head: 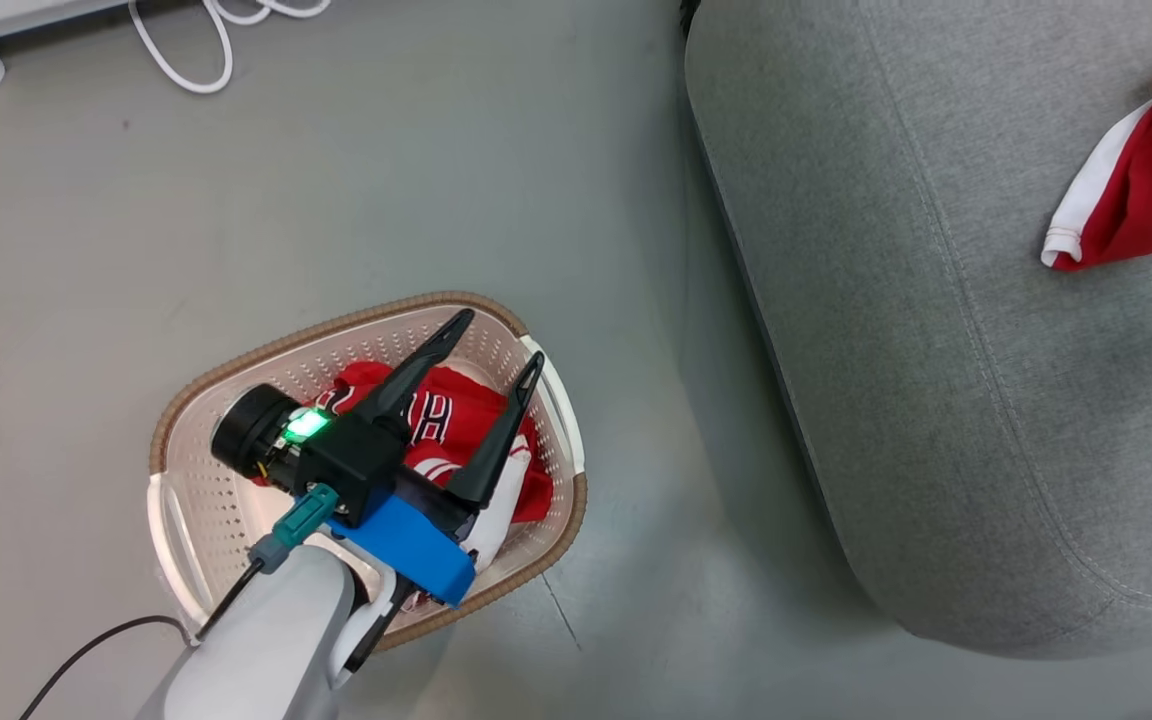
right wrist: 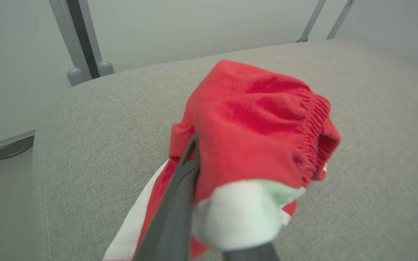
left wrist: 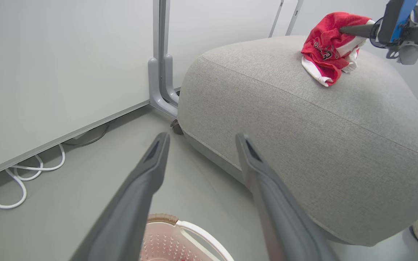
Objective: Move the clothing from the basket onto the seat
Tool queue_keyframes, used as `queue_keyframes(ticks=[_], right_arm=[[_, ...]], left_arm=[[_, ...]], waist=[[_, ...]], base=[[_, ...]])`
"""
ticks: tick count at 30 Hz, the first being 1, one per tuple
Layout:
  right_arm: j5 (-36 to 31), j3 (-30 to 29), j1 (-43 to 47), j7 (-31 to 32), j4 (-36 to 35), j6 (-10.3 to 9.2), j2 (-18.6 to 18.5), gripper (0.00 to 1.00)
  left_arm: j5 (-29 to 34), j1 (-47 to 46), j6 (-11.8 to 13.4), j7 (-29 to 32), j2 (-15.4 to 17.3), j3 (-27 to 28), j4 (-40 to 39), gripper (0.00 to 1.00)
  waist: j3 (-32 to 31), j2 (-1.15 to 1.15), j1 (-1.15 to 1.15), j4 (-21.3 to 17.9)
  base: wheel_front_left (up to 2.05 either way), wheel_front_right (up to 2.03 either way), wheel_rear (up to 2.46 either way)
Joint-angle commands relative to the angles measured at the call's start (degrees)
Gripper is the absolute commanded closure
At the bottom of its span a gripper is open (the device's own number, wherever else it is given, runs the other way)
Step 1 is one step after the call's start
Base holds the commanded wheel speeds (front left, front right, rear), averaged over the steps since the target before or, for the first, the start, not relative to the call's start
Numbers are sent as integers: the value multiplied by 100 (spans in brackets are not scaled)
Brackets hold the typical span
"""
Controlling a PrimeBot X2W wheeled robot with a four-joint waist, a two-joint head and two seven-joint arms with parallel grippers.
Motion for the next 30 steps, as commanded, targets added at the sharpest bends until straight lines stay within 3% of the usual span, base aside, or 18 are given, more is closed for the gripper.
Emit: queue_keyframes(ticks=[1, 8, 19, 30], right_arm=[[-54, 0, 57, -51, 28, -2, 53, 0], [-346, 105, 315, -128, 125, -2, 151, 0], [-643, 662, 1242, -182, -138, -2, 345, 0], [-39, 1471, 2989, -185, -2046, -2, 809, 0]], left_arm=[[-29, 80, 39, -20, 6, 59, 0, 0], [-115, 423, 87, -20, -175, 307, 11, 0], [-180, 1380, 64, -20, -558, 886, 187, 0], [-50, 2258, 124, -21, -792, 1653, 258, 0]], waist=[[-67, 0, 0, -14], [-581, 0, 0, 13], [-1966, 0, 0, 252], [-2797, 0, 0, 806]], base=[[0, 0, 0], [0, 0, 0], [0, 0, 0], [0, 0, 0]])
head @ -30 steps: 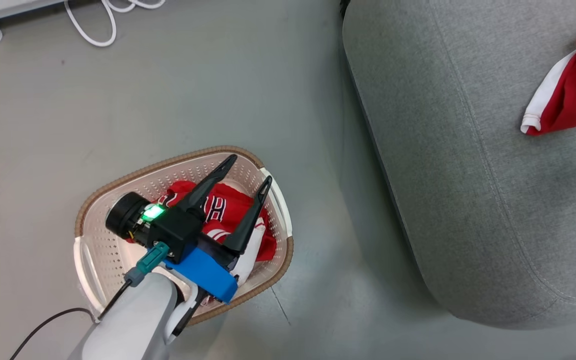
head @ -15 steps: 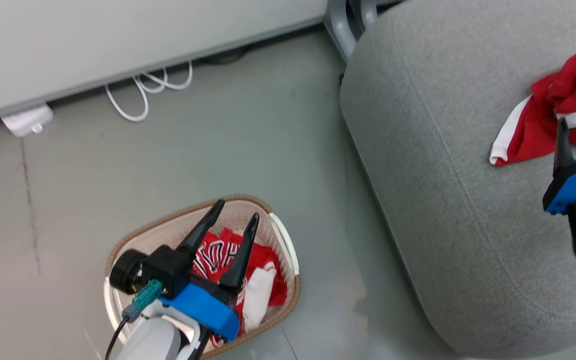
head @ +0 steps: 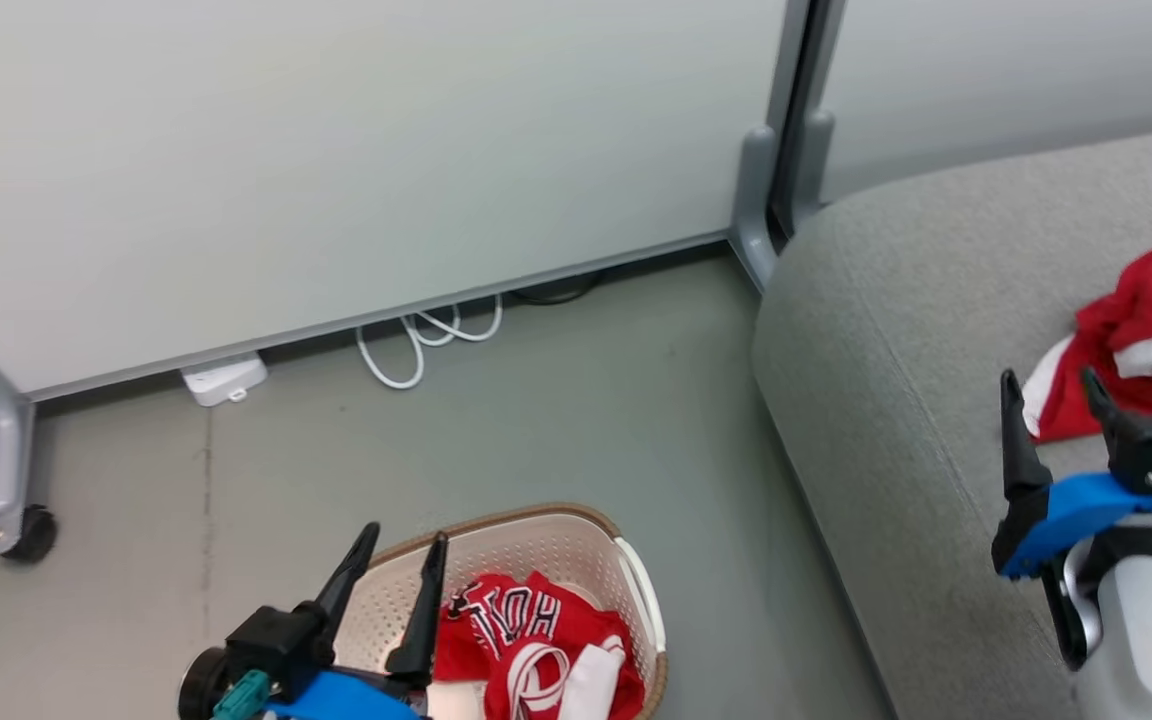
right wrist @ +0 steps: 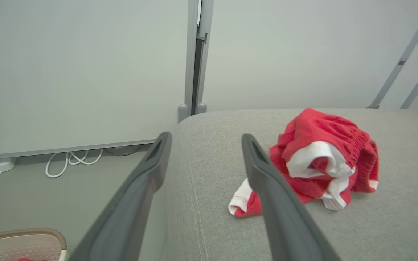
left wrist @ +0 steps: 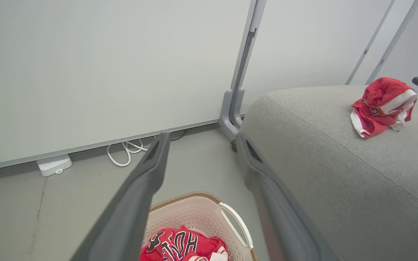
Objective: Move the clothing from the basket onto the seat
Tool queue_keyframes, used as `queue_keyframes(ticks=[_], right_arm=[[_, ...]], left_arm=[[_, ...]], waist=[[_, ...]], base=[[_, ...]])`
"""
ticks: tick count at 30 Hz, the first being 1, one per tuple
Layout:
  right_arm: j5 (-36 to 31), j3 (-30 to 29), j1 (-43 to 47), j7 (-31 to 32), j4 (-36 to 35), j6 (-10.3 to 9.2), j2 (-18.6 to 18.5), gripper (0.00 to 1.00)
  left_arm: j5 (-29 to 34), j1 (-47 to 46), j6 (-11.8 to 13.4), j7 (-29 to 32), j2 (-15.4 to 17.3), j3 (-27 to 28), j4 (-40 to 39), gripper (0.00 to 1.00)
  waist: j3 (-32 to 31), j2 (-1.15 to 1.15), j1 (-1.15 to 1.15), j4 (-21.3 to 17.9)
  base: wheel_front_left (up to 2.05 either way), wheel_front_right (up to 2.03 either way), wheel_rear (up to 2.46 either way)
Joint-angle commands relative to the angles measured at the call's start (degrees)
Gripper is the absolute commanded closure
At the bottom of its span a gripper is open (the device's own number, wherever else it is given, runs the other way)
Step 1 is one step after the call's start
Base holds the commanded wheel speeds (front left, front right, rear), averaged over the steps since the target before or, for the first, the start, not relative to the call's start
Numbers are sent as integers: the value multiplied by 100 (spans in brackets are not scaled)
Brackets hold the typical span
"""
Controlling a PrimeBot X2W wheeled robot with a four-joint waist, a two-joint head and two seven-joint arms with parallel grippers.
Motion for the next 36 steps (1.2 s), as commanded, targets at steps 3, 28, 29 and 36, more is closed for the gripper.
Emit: queue_keyframes(ticks=[3, 28, 29, 36], right_arm=[[206, 171, 623, 85, -747, -2, 53, 0], [490, 646, 3251, 1021, -4215, -2, 799, 0], [487, 652, 3257, 1030, -4227, -2, 802, 0], [514, 630, 3274, 1083, -4249, -2, 812, 0]], left_arm=[[54, 160, 34, -19, -6, 290, 21, 0], [409, 432, -98, -19, -89, 1369, 58, 0], [428, 444, -105, -19, -90, 1386, 54, 0], [489, 509, -122, -19, -93, 1446, 49, 0]], waist=[[-229, 0, 2, 379], [-431, 0, 2, 1018], [-429, 0, 2, 1015], [-412, 0, 2, 1018]], base=[[0, 0, 0], [0, 0, 0], [0, 0, 0], [0, 0, 0]])
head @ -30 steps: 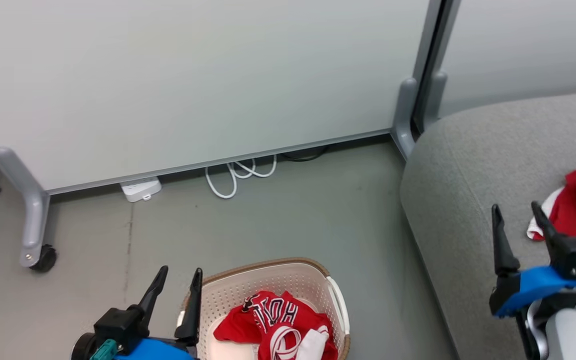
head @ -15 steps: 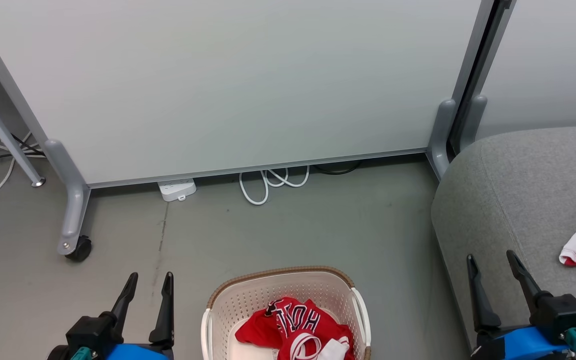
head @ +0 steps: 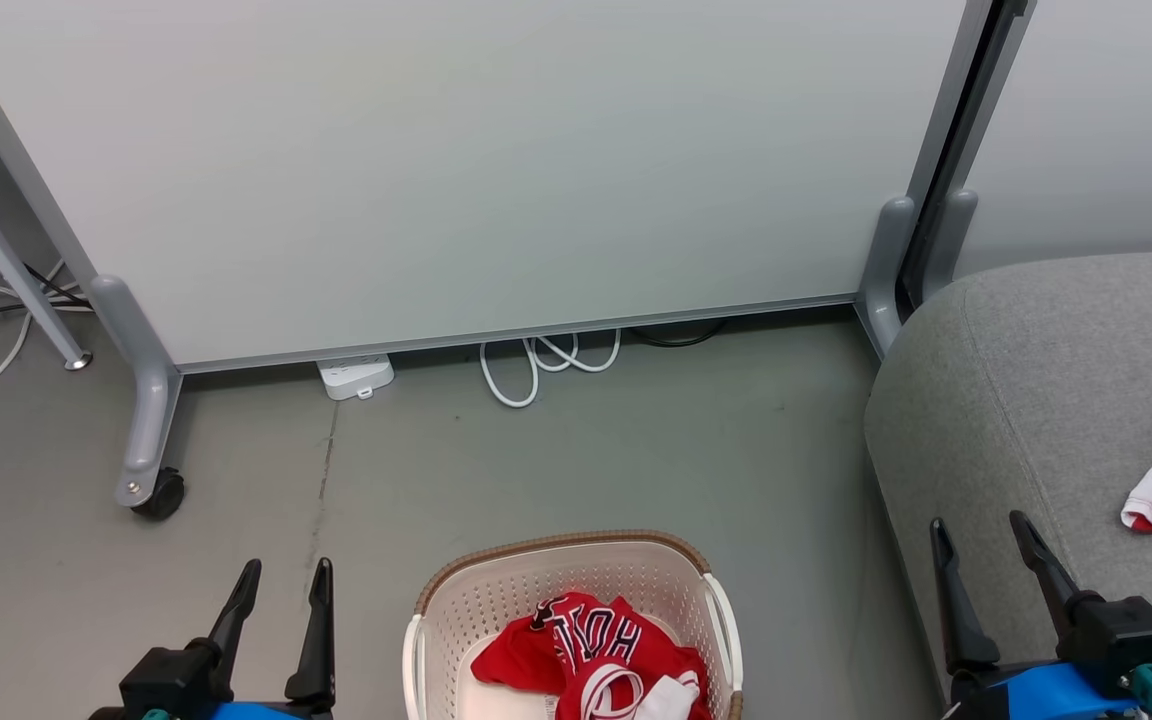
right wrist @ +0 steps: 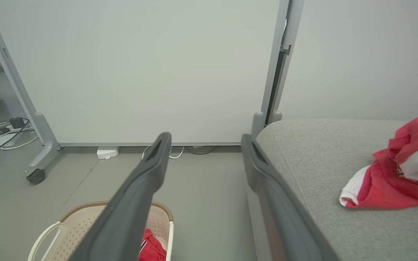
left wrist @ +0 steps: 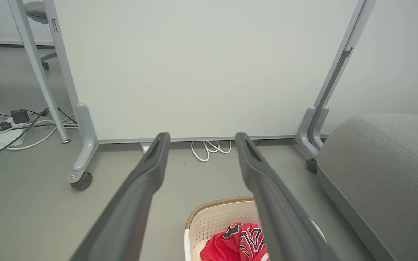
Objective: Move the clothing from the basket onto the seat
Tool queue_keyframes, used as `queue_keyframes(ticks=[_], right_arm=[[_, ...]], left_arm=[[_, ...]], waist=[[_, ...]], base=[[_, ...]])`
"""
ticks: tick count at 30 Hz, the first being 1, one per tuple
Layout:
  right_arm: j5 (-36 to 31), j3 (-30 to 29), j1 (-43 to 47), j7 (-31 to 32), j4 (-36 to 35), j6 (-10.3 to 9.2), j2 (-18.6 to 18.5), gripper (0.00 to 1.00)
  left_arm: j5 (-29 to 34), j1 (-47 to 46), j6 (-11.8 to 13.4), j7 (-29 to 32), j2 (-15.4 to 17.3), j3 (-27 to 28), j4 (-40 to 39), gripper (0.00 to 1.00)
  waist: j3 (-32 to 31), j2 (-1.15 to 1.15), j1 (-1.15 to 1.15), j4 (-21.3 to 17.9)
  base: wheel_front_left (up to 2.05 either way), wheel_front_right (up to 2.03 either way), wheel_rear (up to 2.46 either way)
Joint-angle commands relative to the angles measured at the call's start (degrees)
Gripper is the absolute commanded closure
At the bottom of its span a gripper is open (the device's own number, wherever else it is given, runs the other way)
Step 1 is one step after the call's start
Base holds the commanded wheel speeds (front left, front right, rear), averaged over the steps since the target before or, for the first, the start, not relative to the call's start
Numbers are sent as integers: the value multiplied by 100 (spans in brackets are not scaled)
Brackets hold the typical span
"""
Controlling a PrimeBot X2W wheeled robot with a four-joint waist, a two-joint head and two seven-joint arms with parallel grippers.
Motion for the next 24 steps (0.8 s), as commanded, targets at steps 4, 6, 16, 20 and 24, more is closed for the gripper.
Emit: queue_keyframes(ticks=[4, 6, 16, 20, 24], right_arm=[[59, -36, 73, 37, -32, -2, 23, 0], [70, -44, 75, 45, -36, -2, 23, 0], [150, 81, -171, 53, -95, -2, 23, 0], [150, 241, -504, 17, -175, -2, 22, 0], [47, 448, -971, -47, -236, -3, 21, 0]], left_arm=[[46, 60, -19, -19, 15, 55, -1, 0], [56, 41, -26, -19, 10, 59, 1, 0], [40, -112, -42, -19, -21, -5, 7, 0], [75, -334, -42, -19, -27, -129, -24, 0], [86, -709, -44, -19, 20, -316, 39, 0]], waist=[[28, 0, 0, 29], [42, 0, 0, 42], [360, 0, 0, -73], [866, 0, 0, -294], [1541, 0, 0, -565]], base=[[0, 0, 0], [0, 0, 0], [0, 0, 0], [0, 0, 0], [0, 0, 0]])
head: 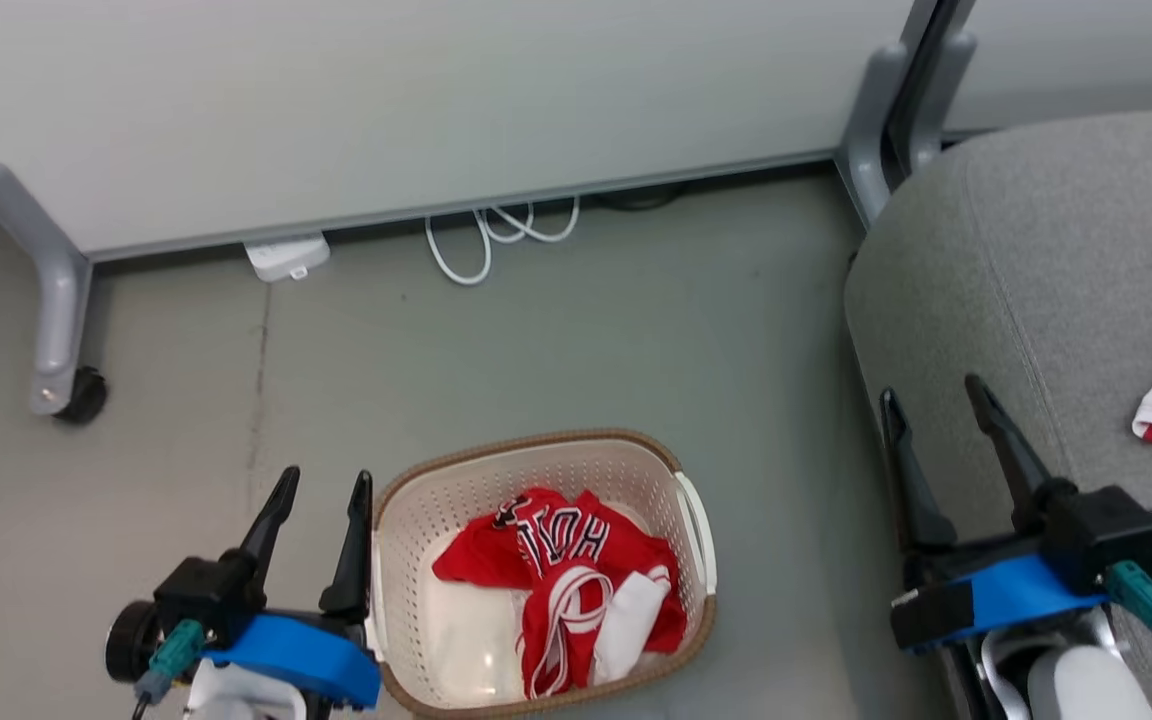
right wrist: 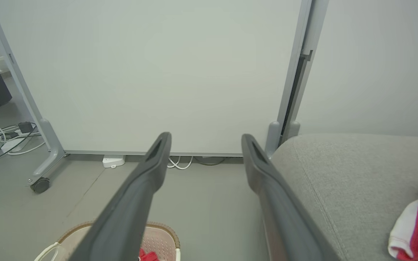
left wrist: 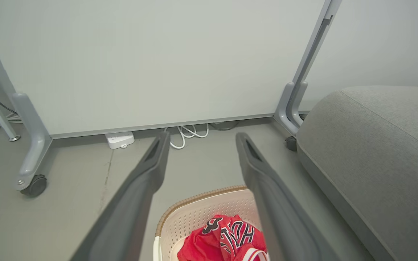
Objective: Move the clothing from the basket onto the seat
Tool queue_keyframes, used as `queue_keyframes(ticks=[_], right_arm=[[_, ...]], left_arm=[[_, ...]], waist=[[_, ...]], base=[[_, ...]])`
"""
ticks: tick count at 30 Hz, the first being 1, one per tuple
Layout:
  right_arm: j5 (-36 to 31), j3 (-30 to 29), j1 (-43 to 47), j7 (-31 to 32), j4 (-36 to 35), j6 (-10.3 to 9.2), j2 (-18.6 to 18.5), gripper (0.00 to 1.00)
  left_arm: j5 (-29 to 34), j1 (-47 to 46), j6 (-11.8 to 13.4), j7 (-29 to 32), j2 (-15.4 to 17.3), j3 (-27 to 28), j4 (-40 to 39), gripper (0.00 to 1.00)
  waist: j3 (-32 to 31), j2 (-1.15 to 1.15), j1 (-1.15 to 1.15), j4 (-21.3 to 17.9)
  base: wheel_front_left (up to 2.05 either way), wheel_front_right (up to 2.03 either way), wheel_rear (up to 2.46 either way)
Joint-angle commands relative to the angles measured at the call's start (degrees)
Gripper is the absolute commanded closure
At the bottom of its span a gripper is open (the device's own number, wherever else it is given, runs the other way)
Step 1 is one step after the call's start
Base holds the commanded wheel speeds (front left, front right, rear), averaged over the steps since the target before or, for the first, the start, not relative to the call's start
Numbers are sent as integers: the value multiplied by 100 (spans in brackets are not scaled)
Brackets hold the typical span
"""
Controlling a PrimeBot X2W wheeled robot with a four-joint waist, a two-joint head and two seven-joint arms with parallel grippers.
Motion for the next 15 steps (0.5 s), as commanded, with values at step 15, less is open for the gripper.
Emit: queue_keyframes(ticks=[15], right_arm=[[530, 725, -1892, -763, 292, -2, 13, 0]], left_arm=[[4, -1886, 2, 80, 523, -494, 1287, 0]], waist=[[2940, 0, 0, -1684]], base=[[0, 0, 0]])
